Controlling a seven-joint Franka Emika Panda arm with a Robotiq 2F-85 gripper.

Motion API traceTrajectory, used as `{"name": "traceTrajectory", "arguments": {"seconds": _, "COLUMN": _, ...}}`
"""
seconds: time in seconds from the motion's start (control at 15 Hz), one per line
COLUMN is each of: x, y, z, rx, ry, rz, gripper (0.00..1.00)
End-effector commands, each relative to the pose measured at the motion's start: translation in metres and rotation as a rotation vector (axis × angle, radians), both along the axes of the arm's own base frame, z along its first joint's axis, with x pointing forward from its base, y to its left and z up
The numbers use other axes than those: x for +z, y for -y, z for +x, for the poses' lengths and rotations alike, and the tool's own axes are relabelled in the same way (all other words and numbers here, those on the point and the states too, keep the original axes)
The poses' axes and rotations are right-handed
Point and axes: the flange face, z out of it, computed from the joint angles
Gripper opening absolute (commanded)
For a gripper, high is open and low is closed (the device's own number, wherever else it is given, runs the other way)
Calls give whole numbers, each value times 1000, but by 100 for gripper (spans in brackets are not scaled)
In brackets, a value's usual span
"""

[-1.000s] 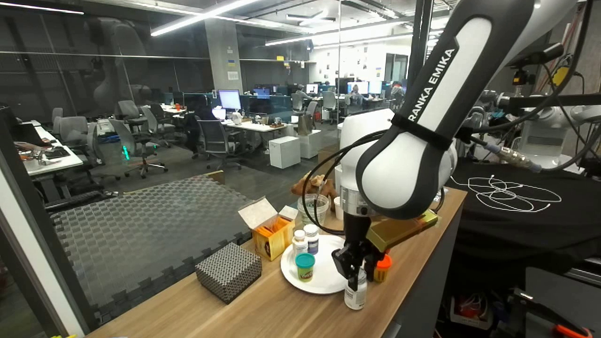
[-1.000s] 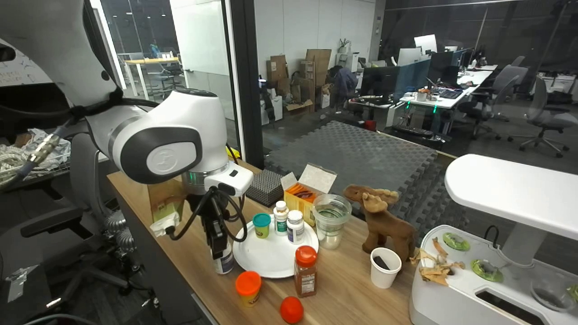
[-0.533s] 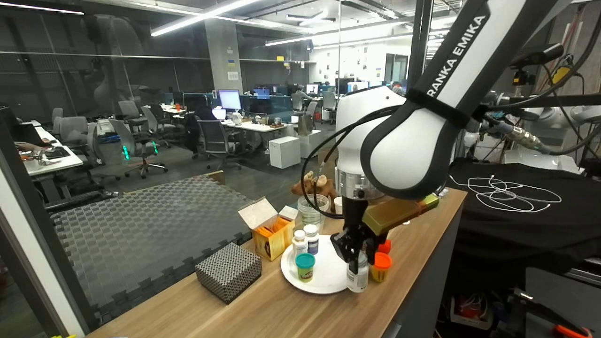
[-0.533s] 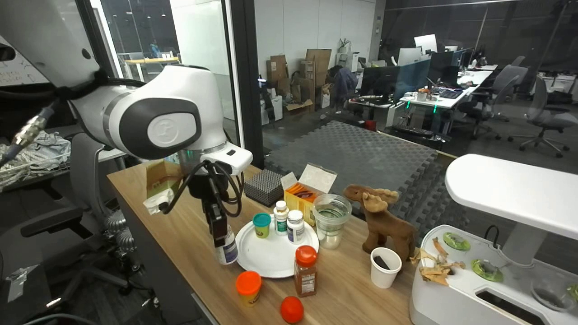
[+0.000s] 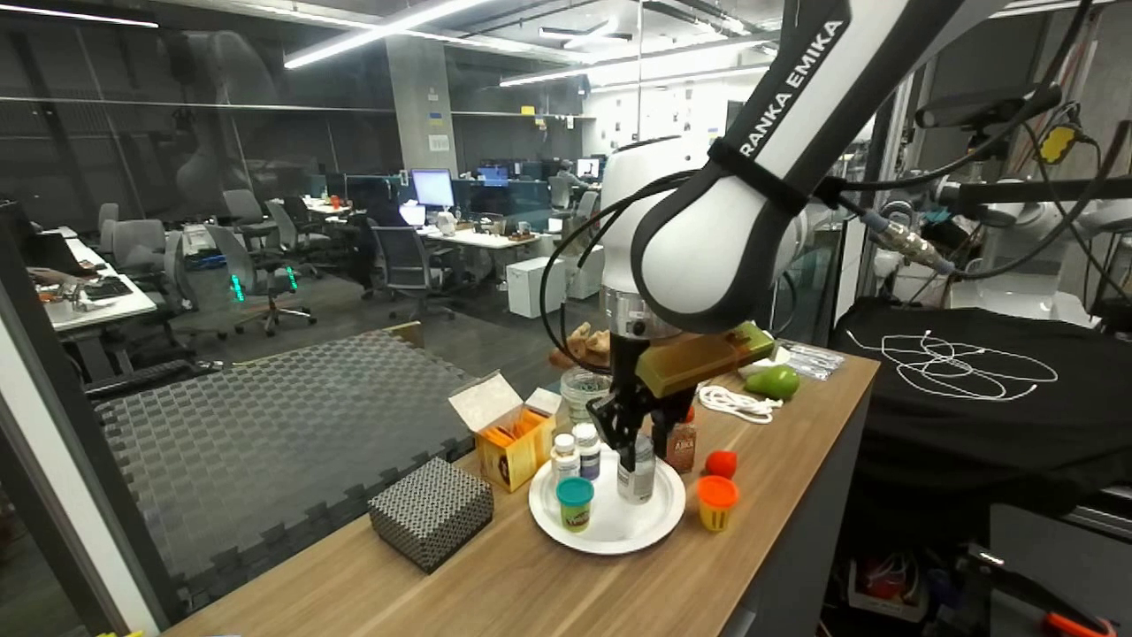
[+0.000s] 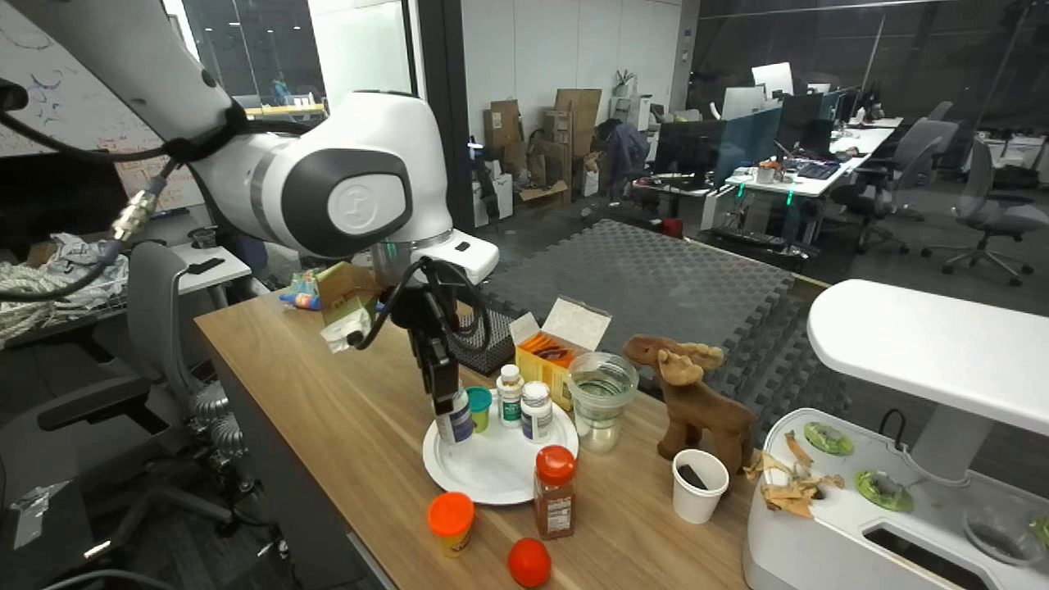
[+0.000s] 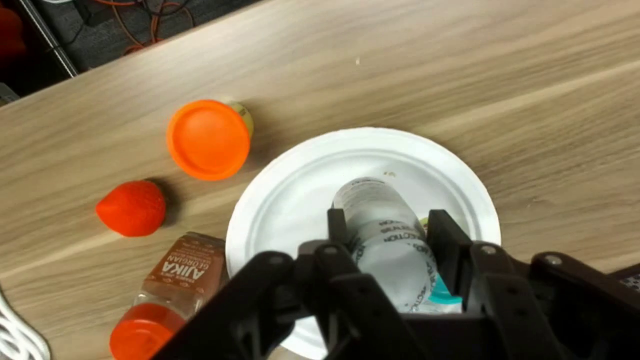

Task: Put the left clear cup in the clear cup near the moose, then put the bottles and orange plushie surrounding the white plate on the white plate

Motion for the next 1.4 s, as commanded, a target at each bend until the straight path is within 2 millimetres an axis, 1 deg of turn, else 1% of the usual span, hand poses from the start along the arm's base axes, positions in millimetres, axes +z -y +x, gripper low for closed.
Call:
{"name": "traceTrajectory", "arguments": {"seconds": 0.0, "x": -3, "y": 11, "z": 33, "rx": -5, "ry": -2, "rz": -22, "gripper": 24}}
{"name": "traceTrajectory", "arguments": {"seconds": 0.27, "x": -13, "y": 21, "z": 48, "rx": -20, "ry": 2, "rz": -18, "gripper": 24}}
{"name": "traceTrajectory", "arguments": {"seconds": 0.53, "x": -23, "y": 26, "z": 58, "rx": -31, "ry": 2, "rz": -11, "gripper": 24}}
{"name": "traceTrajectory", "arguments": {"seconds": 0.87, "x": -34, "y": 30, "z": 65, "rx": -48, "ry": 0, "rz": 21, "gripper": 24}}
{"name": "traceTrajectory", "arguments": {"seconds": 1.33, "x": -45, "y": 30, "z": 70, "rx": -85, "ry": -4, "rz": 76, "gripper": 24}}
